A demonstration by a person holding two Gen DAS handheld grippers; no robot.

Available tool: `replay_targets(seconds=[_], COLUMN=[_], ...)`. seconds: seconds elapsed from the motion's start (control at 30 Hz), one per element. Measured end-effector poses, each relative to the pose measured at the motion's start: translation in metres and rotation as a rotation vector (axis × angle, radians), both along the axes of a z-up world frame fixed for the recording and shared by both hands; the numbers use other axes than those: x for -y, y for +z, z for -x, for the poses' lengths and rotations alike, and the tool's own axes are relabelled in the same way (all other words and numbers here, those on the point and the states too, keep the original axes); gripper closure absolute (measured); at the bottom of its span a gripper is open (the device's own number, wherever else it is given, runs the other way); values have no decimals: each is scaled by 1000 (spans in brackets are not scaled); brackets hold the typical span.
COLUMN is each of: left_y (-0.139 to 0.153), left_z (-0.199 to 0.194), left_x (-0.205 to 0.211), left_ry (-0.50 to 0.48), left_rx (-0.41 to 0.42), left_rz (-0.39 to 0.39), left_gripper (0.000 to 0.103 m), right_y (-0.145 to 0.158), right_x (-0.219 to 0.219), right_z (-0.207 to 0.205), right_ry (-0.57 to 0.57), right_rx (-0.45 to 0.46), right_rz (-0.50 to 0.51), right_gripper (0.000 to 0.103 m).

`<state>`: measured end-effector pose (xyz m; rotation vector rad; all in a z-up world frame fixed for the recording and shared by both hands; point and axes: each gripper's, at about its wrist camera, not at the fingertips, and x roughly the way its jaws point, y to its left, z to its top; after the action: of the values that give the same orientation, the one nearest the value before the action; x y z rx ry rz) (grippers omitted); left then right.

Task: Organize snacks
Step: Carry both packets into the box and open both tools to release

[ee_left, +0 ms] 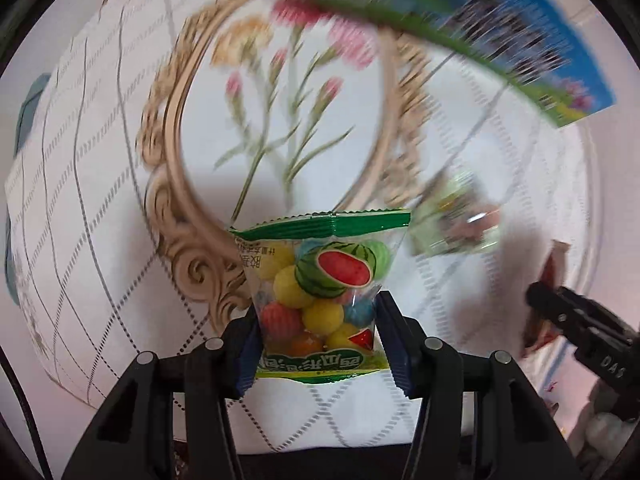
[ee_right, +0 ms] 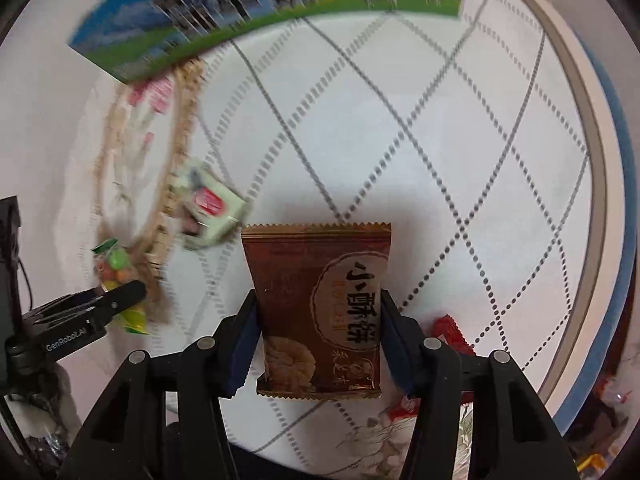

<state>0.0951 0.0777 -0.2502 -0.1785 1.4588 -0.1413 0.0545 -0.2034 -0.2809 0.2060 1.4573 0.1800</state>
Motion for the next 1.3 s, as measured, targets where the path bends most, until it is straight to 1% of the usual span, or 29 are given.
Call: replay_targets(seconds=[0.07, 0.13, 0.17, 0.27, 0.3, 0.37, 0.4, 0.47, 0.53, 0.6, 0.67, 0.7, 0.73, 0.77, 0.87, 1.0, 1.1, 1.13, 1.17, 1.2, 1.23, 1.27, 1.3], left_y=[24, 57, 76, 116, 131, 149, 158, 164, 162, 151, 139, 135, 130, 124, 101, 81, 71, 69, 65, 65, 65, 66, 69], left_z=[-7, -21, -30, -58, -73, -98, -118, -151, -182, -219, -246, -257, -271, -278, -301, -319, -328, -330, -332, -334, -335, -336, -337], left_x=[7, 20, 28, 45, 52, 61, 68, 77, 83, 83, 82, 81, 81, 79, 73, 72, 69, 67, 65, 65, 64, 64, 62], left_ry=[-11, -43, -65, -117, -141, -171, -197, -208, -218, -207, -203, -205, -203, -200, -199, -202, -182, -176, -168, -161, -152, -143, -129], left_rx=[38, 93, 126, 191, 217, 256, 274, 293, 286, 257, 231, 223, 208, 194, 122, 84, 50, 41, 28, 17, 20, 31, 52], left_rz=[29, 57, 71, 98, 98, 74, 42, -13, -64, -115, -182, -202, -233, -246, -270, -302, -274, -265, -252, -241, -229, -222, -225], left_gripper=[53, 53, 53, 53, 53, 53, 53, 53, 53, 53, 53, 53, 53, 53, 53, 53, 52, 52, 52, 51, 45, 33, 25], right_y=[23, 49, 62, 99, 108, 132, 144, 160, 172, 175, 174, 171, 170, 166, 152, 127, 107, 101, 96, 95, 92, 93, 94], right_x=[2, 4, 4, 13, 4, 6, 9, 16, 22, 22, 26, 27, 28, 28, 27, 22, 24, 25, 28, 31, 31, 32, 34], right_z=[-7, -15, -22, -49, -61, -93, -110, -136, -173, -206, -239, -259, -271, -287, -328, -369, -393, -398, -401, -403, -405, -406, -406], right_ry=[1, 3, 6, 3, -3, -8, -11, -6, -8, -5, -12, -16, -19, -24, -24, -7, -14, -16, -27, -38, -40, -40, -46], right_rx=[35, 76, 100, 166, 186, 234, 264, 296, 318, 316, 300, 287, 277, 267, 223, 177, 121, 102, 84, 75, 76, 84, 89], right_rz=[-42, -74, -85, -120, -131, -130, -115, -87, -53, -22, 1, 10, 21, 30, 59, 120, 132, 125, 119, 114, 104, 97, 104], right_gripper=[45, 45, 45, 45, 45, 45, 45, 45, 45, 45, 45, 45, 45, 45, 45, 45, 44, 42, 32, 13, 5, 3, 3])
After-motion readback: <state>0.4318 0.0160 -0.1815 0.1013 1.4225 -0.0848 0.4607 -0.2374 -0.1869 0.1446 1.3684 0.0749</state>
